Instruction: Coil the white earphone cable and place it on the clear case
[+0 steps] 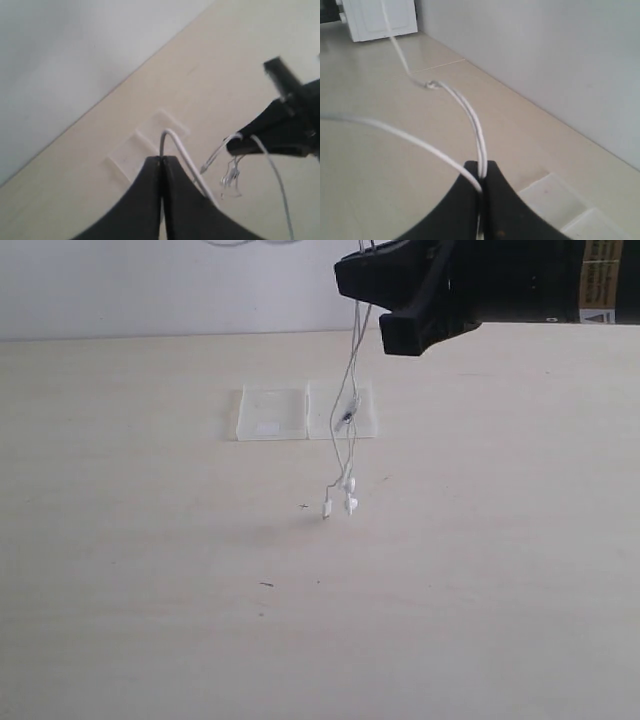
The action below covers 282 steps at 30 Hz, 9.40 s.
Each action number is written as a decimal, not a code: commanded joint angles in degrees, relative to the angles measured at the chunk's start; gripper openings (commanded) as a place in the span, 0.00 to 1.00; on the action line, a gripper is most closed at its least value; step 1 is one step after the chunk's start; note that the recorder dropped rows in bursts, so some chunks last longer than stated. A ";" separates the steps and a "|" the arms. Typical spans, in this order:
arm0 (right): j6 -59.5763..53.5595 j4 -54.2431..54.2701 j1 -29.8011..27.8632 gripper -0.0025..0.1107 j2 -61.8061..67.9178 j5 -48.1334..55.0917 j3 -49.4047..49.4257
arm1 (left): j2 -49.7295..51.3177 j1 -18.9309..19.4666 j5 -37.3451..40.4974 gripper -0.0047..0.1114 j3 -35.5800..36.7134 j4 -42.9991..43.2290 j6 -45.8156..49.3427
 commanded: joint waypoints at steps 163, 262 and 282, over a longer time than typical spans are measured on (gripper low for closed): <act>18.21 -17.35 0.01 0.02 8.52 -19.33 -17.77 | 0.95 34.82 -140.20 0.61 71.68 65.15 -48.98; 21.85 -17.35 0.01 0.02 8.37 -22.59 -20.79 | 14.54 30.69 -140.20 0.66 68.35 61.21 -46.24; 22.37 -17.35 0.01 0.02 8.37 -22.95 -20.79 | 14.54 25.64 -140.20 0.66 68.35 55.71 -45.66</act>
